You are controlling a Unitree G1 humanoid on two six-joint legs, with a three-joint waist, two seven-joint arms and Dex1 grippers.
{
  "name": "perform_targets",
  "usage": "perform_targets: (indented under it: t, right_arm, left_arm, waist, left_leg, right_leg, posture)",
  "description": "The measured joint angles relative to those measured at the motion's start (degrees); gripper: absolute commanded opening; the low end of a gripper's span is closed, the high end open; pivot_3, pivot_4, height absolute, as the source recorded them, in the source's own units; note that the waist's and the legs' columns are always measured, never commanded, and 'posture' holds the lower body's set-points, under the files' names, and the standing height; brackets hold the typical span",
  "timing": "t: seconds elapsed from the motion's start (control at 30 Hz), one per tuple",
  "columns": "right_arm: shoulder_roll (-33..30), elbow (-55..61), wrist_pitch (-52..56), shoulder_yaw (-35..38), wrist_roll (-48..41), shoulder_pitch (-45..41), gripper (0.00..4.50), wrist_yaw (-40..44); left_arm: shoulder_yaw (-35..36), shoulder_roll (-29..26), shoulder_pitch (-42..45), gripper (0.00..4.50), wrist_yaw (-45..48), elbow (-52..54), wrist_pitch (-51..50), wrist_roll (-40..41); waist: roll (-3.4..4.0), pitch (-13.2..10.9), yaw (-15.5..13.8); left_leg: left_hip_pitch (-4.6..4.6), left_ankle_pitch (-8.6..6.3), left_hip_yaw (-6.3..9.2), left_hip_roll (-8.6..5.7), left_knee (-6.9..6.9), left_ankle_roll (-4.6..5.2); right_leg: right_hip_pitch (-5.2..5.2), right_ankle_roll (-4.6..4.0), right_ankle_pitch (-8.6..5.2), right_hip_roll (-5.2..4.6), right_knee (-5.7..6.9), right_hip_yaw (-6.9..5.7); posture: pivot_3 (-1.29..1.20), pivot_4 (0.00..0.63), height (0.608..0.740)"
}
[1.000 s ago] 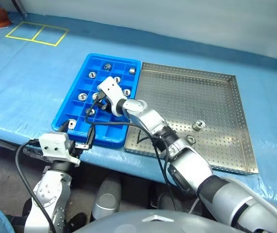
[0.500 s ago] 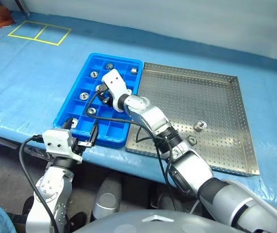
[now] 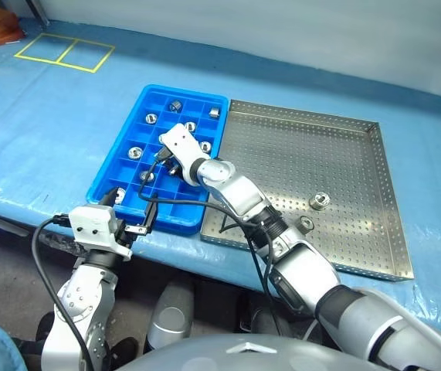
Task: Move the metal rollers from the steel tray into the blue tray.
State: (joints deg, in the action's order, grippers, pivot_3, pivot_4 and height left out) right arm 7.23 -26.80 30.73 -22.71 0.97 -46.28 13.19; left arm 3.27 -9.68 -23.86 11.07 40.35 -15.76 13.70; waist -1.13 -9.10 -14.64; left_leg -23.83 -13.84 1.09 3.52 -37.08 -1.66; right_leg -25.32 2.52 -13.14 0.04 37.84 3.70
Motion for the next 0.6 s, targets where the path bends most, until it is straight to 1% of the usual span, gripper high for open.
perform_targets:
  t: [0.07, 0.1, 0.17, 0.2, 0.27, 0.37, 0.43, 0.5, 0.57, 0.6]
  right_arm:
    - [-0.06, 0.0, 0.04, -0.02, 0.81, -0.04, 1.67, -0.08]
    - [-0.1, 0.0, 0.09, -0.02, 1.16, -0.05, 2.4, -0.16]
    - [-0.22, -0.04, 0.91, -0.12, 2.17, -0.05, 2.92, 0.21]
    - [-0.23, 0.03, 1.04, -0.08, 2.42, -0.06, 3.32, 0.21]
    - [-0.22, 0.12, 1.04, 0.16, 3.15, -0.06, 3.93, -0.14]
    - [-0.23, 0.91, 1.21, 1.05, 3.2, 0.43, 3.93, -0.68]
    - [-0.35, 4.19, 2.44, 3.1, 2.54, 2.47, 3.93, -0.97]
    - [-1.19, 9.6, 3.84, 6.02, 1.58, 4.95, 3.93, -1.61]
    - [-3.63, 18.88, 6.5, 10.38, 0.6, 8.16, 3.93, -2.9]
    - [-4.56, 21.52, 7.38, 12.07, 0.51, 8.94, 3.93, -3.33]
  left_arm:
    - [0.0, 0.0, 0.05, 4.5, 0.17, -0.04, 0.0, -0.01]
    - [0.0, 0.0, 0.06, 4.5, 0.2, -0.07, 0.0, -0.01]
    - [0.0, 0.0, 0.12, 4.5, 0.23, -0.2, 0.0, -0.02]
    - [0.0, 0.0, 0.12, 4.5, 0.24, -0.27, 0.0, -0.02]
    - [-0.06, 0.0, 0.56, 4.5, 0.28, -0.59, 0.0, -0.01]
    - [-0.3, -0.03, 1.23, 4.5, 0.41, -1.28, -0.02, -0.01]
    - [-0.52, -0.06, 1.66, 4.5, 0.63, -1.85, -0.08, 0.0]
    - [-0.58, -0.13, 2.32, 4.5, 0.85, -2.15, -0.13, 0.09]
    - [-0.66, -0.48, 3.08, 4.5, 1.5, -2.42, -0.18, 0.42]
    - [-0.66, -0.7, 3.16, 4.5, 1.6, -2.48, -0.19, 0.45]
  waist:
    - [0.0, 0.0, -0.04]
    - [0.0, 0.0, -0.02]
    - [0.0, 0.01, 0.04]
    - [0.02, 0.03, 0.09]
    - [0.03, 0.03, 0.32]
    - [0.03, 0.04, 0.62]
    - [0.04, 0.04, 0.6]
    - [0.04, 0.04, 0.56]
    - [0.04, 0.03, 0.58]
    - [0.05, 0.03, 0.7]
  left_leg:
    - [0.0, 0.01, 0.0, 0.0, -0.01, -0.02]
    - [0.01, 0.01, 0.0, -0.01, -0.02, -0.02]
    - [0.01, 0.03, -0.01, 0.0, -0.03, -0.05]
    - [0.04, 0.03, -0.01, 0.0, -0.03, -0.05]
    - [0.05, 0.03, 0.0, 0.0, -0.02, -0.04]
    - [0.04, 0.03, 0.01, 0.0, -0.02, -0.05]
    - [-0.01, 0.03, 0.0, 0.0, -0.03, -0.05]
    - [-0.07, 0.03, 0.02, -0.01, -0.06, -0.05]
    - [-0.09, 0.03, -0.01, -0.04, -0.09, -0.05]
    - [-0.09, 0.03, 0.0, -0.05, -0.11, -0.06]
  right_leg:
    - [0.02, 0.0, 0.0, -0.01, 0.0, 0.0]
    - [0.03, 0.0, 0.0, -0.02, 0.0, 0.0]
    - [0.03, -0.01, 0.01, -0.01, -0.01, 0.0]
    - [0.05, -0.02, 0.01, -0.01, 0.0, 0.0]
    - [0.05, -0.02, 0.01, 0.0, 0.01, 0.0]
    - [0.04, -0.03, 0.01, 0.01, 0.02, 0.0]
    - [0.02, 0.0, 0.04, -0.01, 0.0, 0.0]
    - [0.0, 0.06, 0.08, -0.02, -0.03, 0.0]
    - [0.02, 0.06, 0.08, -0.07, -0.07, 0.0]
    - [0.03, 0.06, 0.08, -0.08, -0.06, 0.0]
  posture:
    - [0.45, 0.15, 0.74]
    - [0.45, 0.15, 0.74]
    - [0.43, 0.15, 0.74]
    - [0.43, 0.15, 0.74]
    - [0.42, 0.15, 0.74]
    - [0.4, 0.15, 0.74]
    - [0.38, 0.15, 0.74]
    - [0.36, 0.15, 0.74]
    - [0.34, 0.15, 0.74]
    - [0.32, 0.15, 0.74]
